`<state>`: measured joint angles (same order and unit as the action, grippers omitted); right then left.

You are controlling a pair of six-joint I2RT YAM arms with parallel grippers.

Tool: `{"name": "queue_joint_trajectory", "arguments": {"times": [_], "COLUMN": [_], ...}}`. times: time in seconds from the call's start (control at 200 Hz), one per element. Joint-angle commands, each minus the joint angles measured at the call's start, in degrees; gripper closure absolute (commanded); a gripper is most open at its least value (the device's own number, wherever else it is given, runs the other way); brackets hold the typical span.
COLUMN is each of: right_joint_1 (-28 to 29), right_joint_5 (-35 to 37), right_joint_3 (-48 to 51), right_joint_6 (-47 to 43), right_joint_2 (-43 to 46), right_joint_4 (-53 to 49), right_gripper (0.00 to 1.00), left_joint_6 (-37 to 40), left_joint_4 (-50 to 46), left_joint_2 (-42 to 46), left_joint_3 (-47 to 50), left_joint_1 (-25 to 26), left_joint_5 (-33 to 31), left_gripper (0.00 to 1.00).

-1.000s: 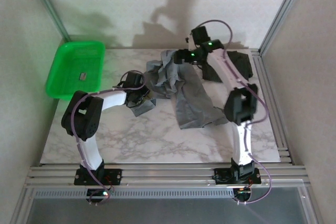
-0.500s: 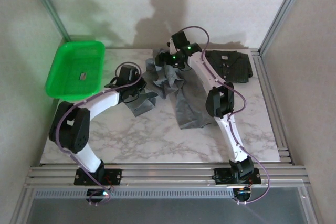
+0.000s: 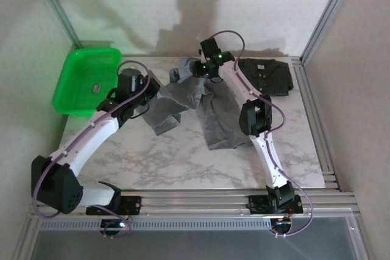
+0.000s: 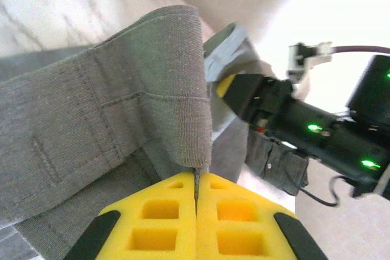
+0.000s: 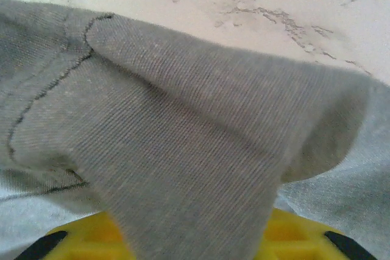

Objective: Fold and stack the long sleeve shirts

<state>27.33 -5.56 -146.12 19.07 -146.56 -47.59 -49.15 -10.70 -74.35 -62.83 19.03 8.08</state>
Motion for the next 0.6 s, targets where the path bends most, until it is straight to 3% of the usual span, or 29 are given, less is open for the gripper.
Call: {"name": "queue_joint_trajectory", "arguments": {"times": [0.0,0.12,0.315,0.596], "right_joint_1": [-0.84,-1.86,-3.51,-9.14], "right_joint_5": [0.77,0.99,2.28,2.13], "right_joint_3": [-2.07,1.49,14.26,10.9], "right_joint_6": [0.99,2.08,4.13,7.07], "right_joint_2": [0.83,3.9,21.74,42.75], "right_joint_4": [1.58,2.59,13.15,7.02], "right_gripper": [0.7,1.0,1.0,1.0], "left_joint_6": [5.23,6.49,11.86,19.7], "left_joint_4": [-0.81,0.26,1.41,8.7], "left_joint_2": [3.92,7.63,13.71,7.2], "left_joint_3": [-5.82,-6.16,-14.04,-34.61], "left_joint_1": [-0.92,-0.83,-0.86,0.92], "left_joint_5": [0.1,1.34,-1.2,3.44], "left_gripper": [1.0,1.0,1.0,1.0]}}
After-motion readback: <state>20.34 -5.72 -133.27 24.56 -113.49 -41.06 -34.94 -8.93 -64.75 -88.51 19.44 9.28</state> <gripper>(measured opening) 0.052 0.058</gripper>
